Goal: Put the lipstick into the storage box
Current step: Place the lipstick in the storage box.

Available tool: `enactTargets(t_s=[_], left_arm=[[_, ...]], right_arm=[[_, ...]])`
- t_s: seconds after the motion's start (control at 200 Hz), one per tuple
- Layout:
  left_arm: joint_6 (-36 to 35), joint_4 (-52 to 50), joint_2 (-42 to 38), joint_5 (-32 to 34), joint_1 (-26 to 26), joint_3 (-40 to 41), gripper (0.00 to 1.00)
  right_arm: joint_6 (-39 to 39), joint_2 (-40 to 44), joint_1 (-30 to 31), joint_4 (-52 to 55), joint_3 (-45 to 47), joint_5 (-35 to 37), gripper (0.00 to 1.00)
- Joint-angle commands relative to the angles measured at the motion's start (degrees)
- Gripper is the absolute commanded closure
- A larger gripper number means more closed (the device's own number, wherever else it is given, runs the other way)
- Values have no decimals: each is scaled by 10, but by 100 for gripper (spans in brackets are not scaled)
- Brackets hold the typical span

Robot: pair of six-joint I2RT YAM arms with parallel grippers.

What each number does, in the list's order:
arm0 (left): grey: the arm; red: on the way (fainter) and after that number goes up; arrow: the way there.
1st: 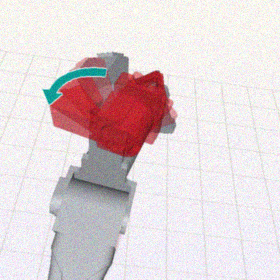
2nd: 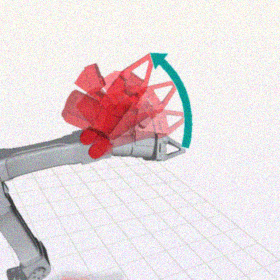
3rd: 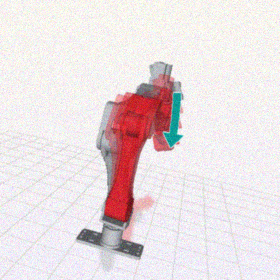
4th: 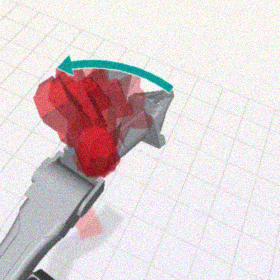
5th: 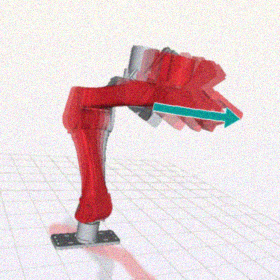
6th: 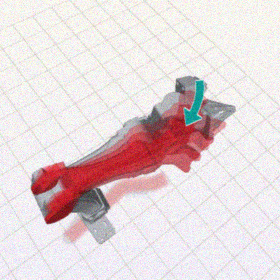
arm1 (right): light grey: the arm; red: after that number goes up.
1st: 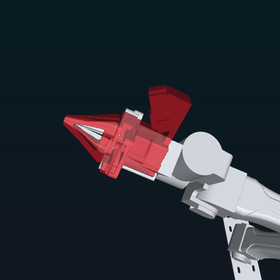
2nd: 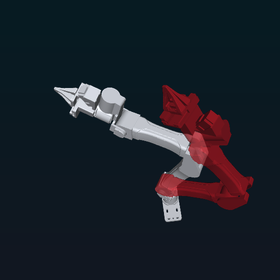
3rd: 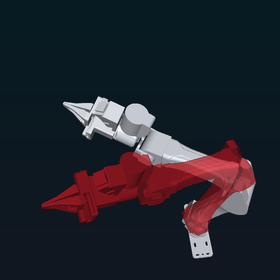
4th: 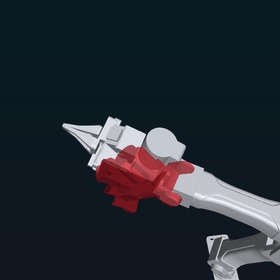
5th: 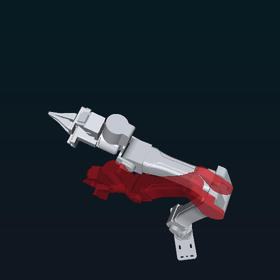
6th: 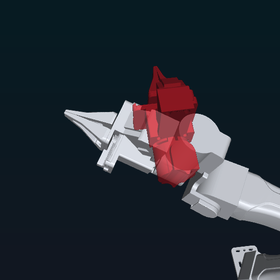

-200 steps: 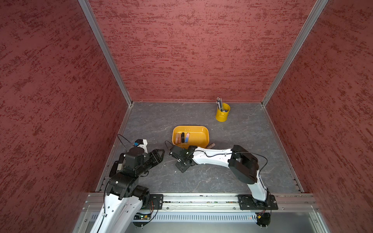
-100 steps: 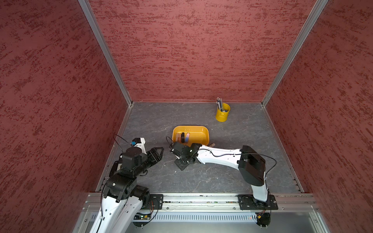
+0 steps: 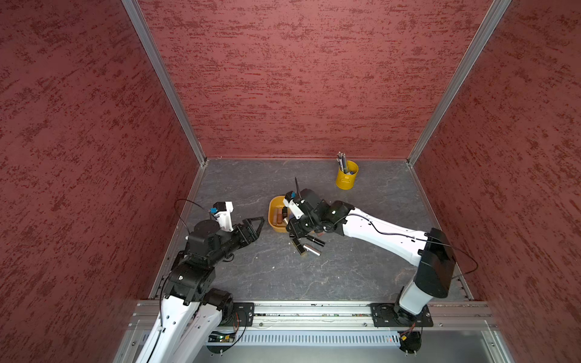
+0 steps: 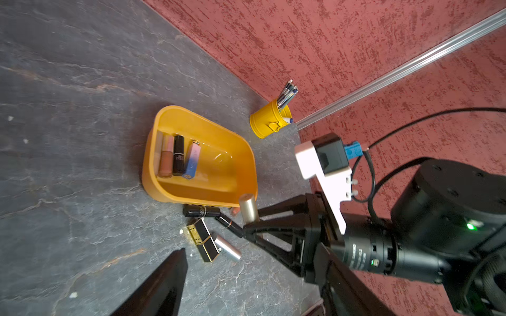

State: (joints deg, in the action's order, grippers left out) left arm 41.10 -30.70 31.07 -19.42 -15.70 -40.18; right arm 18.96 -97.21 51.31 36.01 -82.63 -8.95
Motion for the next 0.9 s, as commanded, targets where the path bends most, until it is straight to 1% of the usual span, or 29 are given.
enactTargets(t_s=[0.0, 0.13, 0.24, 0.306, 0.536, 0.676, 0.892], left_arm=[[-2, 84, 28, -54, 4, 17, 19], [0, 135, 77, -103, 1, 29, 17], [1, 157, 108, -117, -7, 37, 16], [3, 169, 122, -117, -16, 49, 14], [17, 203, 168, -121, -33, 104, 13], [20, 210, 183, -115, -45, 117, 12], [19, 209, 191, -110, -52, 125, 11]], right_arm=[[18, 12, -29, -18, 8, -29, 80], [50, 5, -62, -34, 16, -38, 79], [83, -10, -85, -59, 27, -54, 79], [96, -23, -95, -76, 31, -65, 80], [113, -85, -130, -109, 21, -90, 79], [125, -128, -151, -117, 3, -114, 80], [128, -170, -162, -121, -23, -123, 80]])
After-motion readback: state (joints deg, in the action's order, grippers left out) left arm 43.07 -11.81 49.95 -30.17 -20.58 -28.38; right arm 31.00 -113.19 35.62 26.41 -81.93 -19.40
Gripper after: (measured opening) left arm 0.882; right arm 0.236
